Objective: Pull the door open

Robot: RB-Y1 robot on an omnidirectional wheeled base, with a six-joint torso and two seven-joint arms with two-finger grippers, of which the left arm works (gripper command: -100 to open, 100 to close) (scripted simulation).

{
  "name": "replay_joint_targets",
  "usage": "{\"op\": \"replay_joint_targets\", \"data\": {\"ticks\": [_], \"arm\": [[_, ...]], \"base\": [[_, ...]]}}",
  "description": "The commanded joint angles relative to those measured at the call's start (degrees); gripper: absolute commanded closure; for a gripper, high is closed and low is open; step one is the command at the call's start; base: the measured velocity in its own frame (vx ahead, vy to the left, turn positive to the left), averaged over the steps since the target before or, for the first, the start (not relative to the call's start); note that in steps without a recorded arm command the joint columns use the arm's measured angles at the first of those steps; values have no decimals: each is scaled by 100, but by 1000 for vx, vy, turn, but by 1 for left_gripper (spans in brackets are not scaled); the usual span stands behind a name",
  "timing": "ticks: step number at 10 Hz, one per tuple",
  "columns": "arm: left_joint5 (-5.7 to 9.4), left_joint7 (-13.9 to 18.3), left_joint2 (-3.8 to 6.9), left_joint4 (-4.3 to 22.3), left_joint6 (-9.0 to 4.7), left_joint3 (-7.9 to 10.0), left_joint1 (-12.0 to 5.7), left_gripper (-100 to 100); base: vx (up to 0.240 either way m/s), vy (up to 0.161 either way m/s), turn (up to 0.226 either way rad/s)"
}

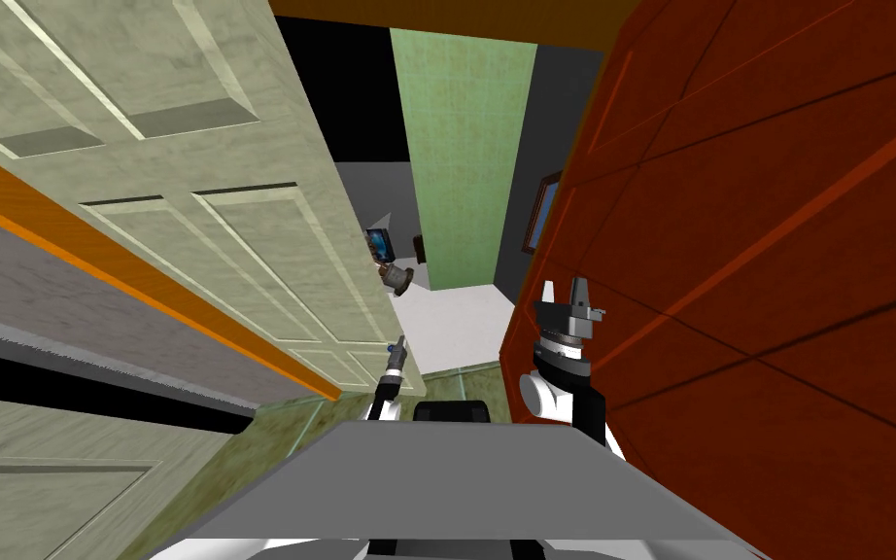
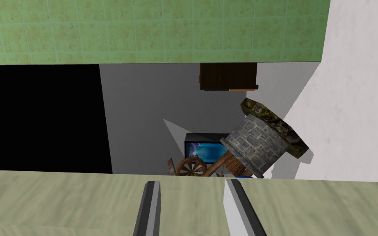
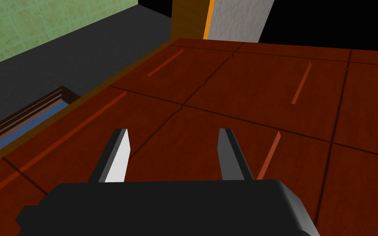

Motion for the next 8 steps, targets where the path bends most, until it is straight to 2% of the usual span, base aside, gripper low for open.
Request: {"op": "replay_joint_targets", "data": {"ticks": [1,3,5,6,8], "arm": [[43,-15,92,-89,105,120,226,-100],[64,48,160,8,-114,149,326,-100],[64,48,160,8,-114,149,326,-100],[75,78,190,53,-221,164,373,-100],[75,78,190,53,-221,164,373,-100]], "base": [[-7,4,-21],[-15,5,-47],[0,4,2],[-3,1,-16],[4,-2,-19]]}}
